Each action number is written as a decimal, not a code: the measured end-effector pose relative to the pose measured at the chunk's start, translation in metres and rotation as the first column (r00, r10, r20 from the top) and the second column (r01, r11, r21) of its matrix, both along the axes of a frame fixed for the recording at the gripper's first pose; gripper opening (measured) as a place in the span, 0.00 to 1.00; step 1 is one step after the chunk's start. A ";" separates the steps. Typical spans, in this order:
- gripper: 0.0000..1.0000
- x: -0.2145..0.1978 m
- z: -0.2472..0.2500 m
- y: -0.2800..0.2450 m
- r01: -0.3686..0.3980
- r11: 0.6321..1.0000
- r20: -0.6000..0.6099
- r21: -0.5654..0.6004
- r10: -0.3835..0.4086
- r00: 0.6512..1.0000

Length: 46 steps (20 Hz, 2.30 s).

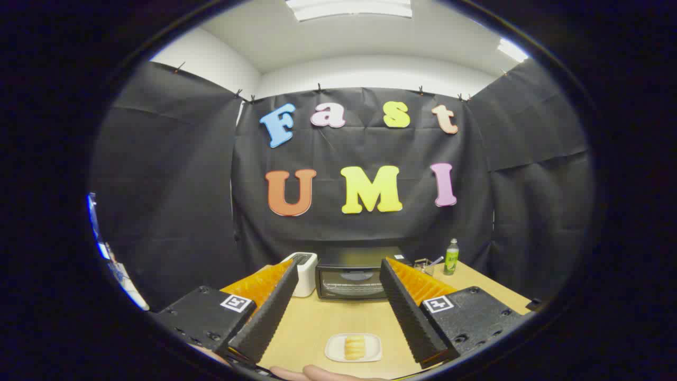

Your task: Open the toaster oven, put the food inside, and close the toaster oven door.

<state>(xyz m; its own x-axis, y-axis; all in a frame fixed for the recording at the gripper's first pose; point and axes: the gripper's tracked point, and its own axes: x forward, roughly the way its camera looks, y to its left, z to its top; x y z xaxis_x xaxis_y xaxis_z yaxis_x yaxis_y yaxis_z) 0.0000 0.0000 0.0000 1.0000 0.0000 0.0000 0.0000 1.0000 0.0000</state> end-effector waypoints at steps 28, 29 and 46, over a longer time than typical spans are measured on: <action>1.00 0.008 -0.049 -0.008 -0.019 1.000 -0.069 0.020 0.021 0.997; 1.00 0.010 -0.054 -0.006 -0.028 0.999 -0.086 0.035 0.031 0.996; 1.00 0.153 -0.066 -0.034 0.060 0.997 -0.081 -0.047 -0.063 0.995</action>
